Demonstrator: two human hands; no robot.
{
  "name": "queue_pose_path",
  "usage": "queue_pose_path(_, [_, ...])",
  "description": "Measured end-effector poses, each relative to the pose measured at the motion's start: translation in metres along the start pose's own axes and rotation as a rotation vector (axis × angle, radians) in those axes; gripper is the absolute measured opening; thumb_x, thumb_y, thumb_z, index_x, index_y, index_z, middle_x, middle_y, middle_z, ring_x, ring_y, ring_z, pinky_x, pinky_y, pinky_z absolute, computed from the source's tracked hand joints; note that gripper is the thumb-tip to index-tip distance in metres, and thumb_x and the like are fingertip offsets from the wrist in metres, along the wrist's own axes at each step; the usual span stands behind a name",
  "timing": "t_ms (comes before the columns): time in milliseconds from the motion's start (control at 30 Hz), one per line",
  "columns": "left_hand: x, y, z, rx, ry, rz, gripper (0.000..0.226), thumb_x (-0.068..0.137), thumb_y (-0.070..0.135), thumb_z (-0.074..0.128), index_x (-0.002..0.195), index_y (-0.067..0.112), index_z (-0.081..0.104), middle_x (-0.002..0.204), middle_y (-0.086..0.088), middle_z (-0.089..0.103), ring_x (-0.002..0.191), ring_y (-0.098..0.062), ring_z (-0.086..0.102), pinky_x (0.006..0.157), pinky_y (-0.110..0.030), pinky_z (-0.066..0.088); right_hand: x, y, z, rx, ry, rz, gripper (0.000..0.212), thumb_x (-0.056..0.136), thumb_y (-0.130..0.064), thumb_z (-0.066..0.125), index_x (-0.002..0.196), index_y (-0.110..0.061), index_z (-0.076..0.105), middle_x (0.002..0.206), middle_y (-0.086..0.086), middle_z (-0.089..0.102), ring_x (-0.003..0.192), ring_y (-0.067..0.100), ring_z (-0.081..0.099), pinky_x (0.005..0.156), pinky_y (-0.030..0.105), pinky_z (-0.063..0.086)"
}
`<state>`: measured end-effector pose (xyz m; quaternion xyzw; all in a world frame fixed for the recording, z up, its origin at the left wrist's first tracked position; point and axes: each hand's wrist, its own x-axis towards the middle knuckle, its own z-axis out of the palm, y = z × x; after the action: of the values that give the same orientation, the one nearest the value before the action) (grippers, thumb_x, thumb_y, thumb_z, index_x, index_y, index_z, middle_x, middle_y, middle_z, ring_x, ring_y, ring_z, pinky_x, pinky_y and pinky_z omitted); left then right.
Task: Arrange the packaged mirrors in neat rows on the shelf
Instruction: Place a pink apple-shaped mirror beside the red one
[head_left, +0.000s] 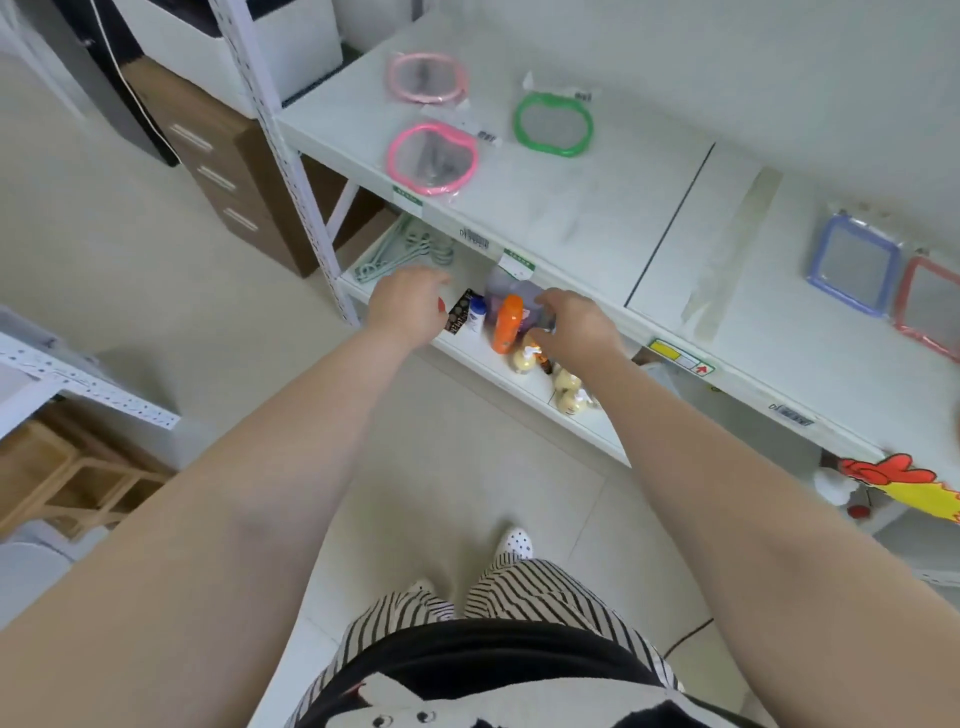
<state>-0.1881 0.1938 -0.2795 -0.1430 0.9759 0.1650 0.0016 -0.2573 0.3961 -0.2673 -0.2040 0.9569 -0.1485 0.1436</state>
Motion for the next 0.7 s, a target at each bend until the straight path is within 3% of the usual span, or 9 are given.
queue_pose_path(133, [0.026, -0.027, -0.008, -0.034, 0.021, -0.047, 0.045, 0.082, 0.018, 0.061, 0.127, 0.022, 0.059, 0.124, -0.004, 0.064, 0.116, -0.028, 0.058, 0.088, -0.034, 0.048, 0.046, -0.027, 0.005, -0.017, -0.011, -0.028, 0.036, 0.085, -0.022, 0.056, 0.121, -0.023, 0.056, 0.116, 0.004, 0.061, 0.107, 0.025, 0.058, 0.080, 0.035, 0.050])
queue_pose_path(233, [0.050, -0.043, -0.018, -0.002, 0.019, -0.085, 0.043, 0.082, 0.015, 0.061, 0.125, 0.019, 0.059, 0.120, -0.007, 0.063, 0.113, -0.030, 0.058, 0.085, -0.034, 0.048, 0.085, -0.044, 0.007, -0.011, -0.013, -0.099, 0.046, 0.087, -0.025, 0.057, 0.132, -0.024, 0.052, 0.125, 0.003, 0.059, 0.118, 0.024, 0.053, 0.089, 0.037, 0.050])
queue_pose_path(467, [0.117, -0.071, -0.042, 0.003, 0.046, -0.143, 0.032, 0.078, 0.014, 0.061, 0.110, 0.015, 0.063, 0.099, -0.009, 0.064, 0.096, -0.031, 0.061, 0.073, -0.034, 0.048, 0.172, -0.074, 0.000, -0.038, -0.003, -0.168, 0.046, 0.088, -0.029, 0.059, 0.132, -0.026, 0.051, 0.127, 0.000, 0.058, 0.121, 0.022, 0.050, 0.091, 0.038, 0.049])
queue_pose_path(700, [0.178, -0.097, -0.054, -0.015, 0.039, -0.125, 0.047, 0.085, 0.018, 0.058, 0.132, 0.017, 0.054, 0.117, -0.013, 0.062, 0.110, -0.034, 0.058, 0.087, -0.037, 0.049, 0.229, -0.092, -0.011, -0.070, 0.022, -0.167, 0.047, 0.089, -0.031, 0.060, 0.134, -0.025, 0.049, 0.130, 0.001, 0.058, 0.123, 0.021, 0.050, 0.093, 0.038, 0.049])
